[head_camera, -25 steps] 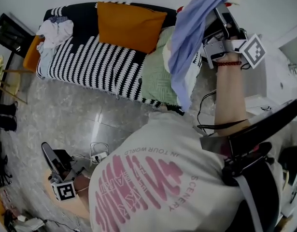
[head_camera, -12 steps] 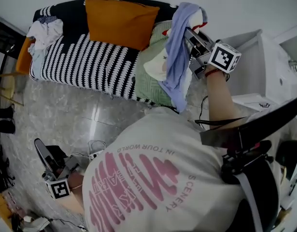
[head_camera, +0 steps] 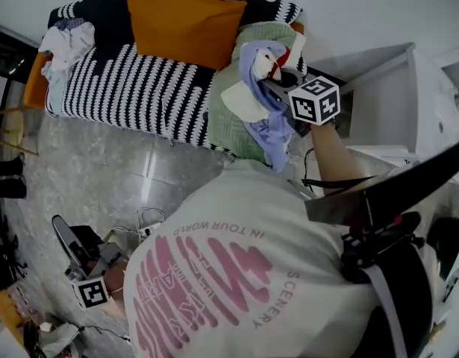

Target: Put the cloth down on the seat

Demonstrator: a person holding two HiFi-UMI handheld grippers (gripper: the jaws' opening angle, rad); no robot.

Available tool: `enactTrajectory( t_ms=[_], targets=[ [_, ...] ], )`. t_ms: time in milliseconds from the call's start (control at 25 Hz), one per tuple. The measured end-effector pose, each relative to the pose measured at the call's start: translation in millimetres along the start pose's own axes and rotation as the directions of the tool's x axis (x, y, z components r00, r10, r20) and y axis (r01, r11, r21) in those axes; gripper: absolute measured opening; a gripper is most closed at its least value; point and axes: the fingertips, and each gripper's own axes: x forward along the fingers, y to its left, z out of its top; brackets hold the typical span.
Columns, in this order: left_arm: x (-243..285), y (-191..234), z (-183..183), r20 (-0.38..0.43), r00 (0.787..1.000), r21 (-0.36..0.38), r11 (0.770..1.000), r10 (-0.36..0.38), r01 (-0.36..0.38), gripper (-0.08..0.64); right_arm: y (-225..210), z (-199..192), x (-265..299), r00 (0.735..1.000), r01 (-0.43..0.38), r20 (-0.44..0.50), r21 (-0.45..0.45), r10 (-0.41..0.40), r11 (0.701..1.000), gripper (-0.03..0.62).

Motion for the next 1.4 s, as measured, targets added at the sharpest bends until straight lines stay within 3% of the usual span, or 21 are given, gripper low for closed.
enactTrajectory(
  t_ms=[80,200,400,600,880,1080,1400],
  targets=[
    [4,-2,-3,-0.004,1.0,0.0,1.0,0.004,-0.004,0.009,6,-23,15,0.998,-0.023,-0.053,0.028,0.024,0.999,0.087],
    [11,-6,-9,-0.011,1.0,0.005,1.0,0.005,-0.005,0.009,6,-59,32,0.981,-0.016,-0.193,-0.013,0.013,1.0,0.087],
    [18,-15,-18,-0.017,0.999,0.011,1.0,0.028,-0.028,0.009,-9,-103,41,0.927,-0.007,-0.375,-0.018,0.0,1.0,0.087],
    [34,-28,-29,-0.02,0.999,0.016,0.999,0.028,-0.027,0.009,-24,-130,48,0.864,-0.029,-0.501,-0.132,-0.042,0.991,0.087],
    [40,-41,-48,-0.026,0.998,0.008,0.999,0.05,-0.049,0.009,-38,-157,48,0.806,-0.07,-0.59,-0.168,-0.043,0.983,0.087],
    [43,-44,-61,-0.042,0.996,-0.011,0.997,0.078,-0.079,0.009,-48,-171,54,0.811,-0.069,-0.585,-0.103,-0.005,0.992,0.087],
    [58,-62,-58,-0.046,0.996,0.012,0.997,0.073,-0.073,0.009,-58,-181,55,0.784,-0.083,-0.62,-0.077,0.017,0.994,0.097]
  ],
)
